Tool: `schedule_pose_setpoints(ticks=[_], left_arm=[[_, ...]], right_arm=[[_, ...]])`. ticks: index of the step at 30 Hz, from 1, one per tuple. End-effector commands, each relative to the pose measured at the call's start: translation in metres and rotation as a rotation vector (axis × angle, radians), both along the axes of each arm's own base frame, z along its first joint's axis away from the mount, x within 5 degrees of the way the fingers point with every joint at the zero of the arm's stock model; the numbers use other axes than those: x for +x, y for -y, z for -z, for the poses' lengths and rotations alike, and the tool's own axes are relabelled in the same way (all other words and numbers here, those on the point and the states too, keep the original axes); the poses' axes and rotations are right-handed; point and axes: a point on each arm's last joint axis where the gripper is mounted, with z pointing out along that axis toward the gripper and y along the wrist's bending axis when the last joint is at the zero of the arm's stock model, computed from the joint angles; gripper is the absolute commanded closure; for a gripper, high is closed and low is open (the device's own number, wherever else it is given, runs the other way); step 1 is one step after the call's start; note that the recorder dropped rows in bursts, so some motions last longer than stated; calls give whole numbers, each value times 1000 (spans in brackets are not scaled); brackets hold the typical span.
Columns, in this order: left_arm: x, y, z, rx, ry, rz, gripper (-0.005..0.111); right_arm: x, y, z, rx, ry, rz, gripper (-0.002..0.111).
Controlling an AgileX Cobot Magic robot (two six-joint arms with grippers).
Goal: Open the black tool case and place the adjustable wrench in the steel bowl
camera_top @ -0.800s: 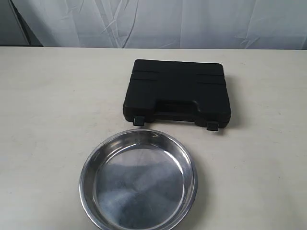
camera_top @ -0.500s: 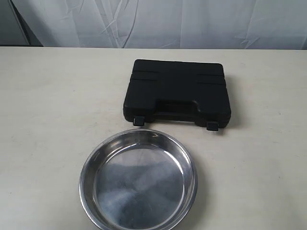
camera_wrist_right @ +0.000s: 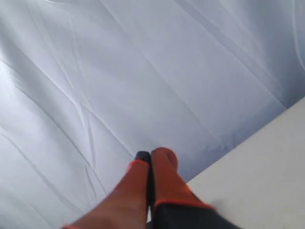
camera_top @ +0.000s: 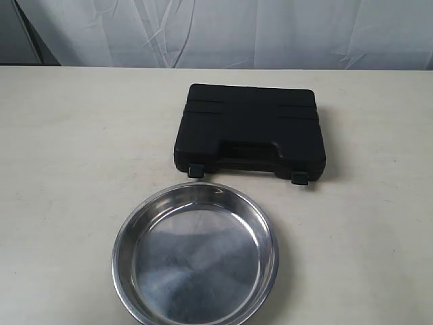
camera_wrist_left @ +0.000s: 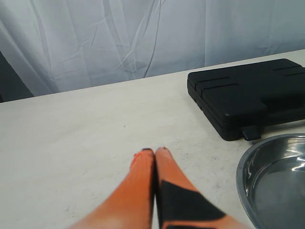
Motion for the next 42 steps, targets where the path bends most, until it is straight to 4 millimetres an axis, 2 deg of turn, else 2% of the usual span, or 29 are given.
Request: schedule_pose_setpoints(ticks=[1,4,5,6,7,8,10,11,12,13,15,17,18,23,25,29,32,42], left_arm=[[0,0,1,-1,5,7,106],[0,0,1,-1,5,7,106],[0,0,1,-1,5,7,106],[0,0,1,-1,5,7,106],[0,0,1,-1,5,7,106],[0,0,1,-1,5,7,106],[0,0,1,-1,5,7,106],[0,0,1,-1,5,7,106],[0,0,1,-1,5,7,106],[0,0,1,-1,5,7,106],[0,0,1,-1,5,7,106],[0,0,1,-1,5,7,106],[0,0,1,-1,5,7,106],[0,0,1,-1,5,7,106],[0,0,1,-1,5,7,106],[0,0,1,-1,5,7,106],[0,0,1,-1,5,7,106],[0,0,1,-1,5,7,106]], right_arm=[[-10,-4,-34,-139,63,-9,109],[2,-8,-74,-310,-35,-44,109],[19,-10,-99,-458,-122,-80,109],[32,-11,-111,-545,-184,-113,109],[59,-13,-130,-700,-292,-203,109],[80,-15,-141,-776,-357,-275,109],[141,-23,-158,-853,-481,-477,109],[163,-29,-165,-903,-487,-546,109],[193,-38,-162,-952,-505,-617,109],[213,-47,-163,-1000,-492,-665,109],[257,-75,-147,-1147,-476,-817,109],[286,-108,-115,-1277,-507,-1043,107],[295,-123,-97,-1330,-548,-1135,100],[309,-177,-28,-1581,-663,-1325,63],[309,-194,-5,-1680,-687,-1374,57],[307,-222,32,-1836,-718,-1415,58],[306,-233,47,-1893,-738,-1406,58],[309,-237,73,-1902,-798,-1426,58]])
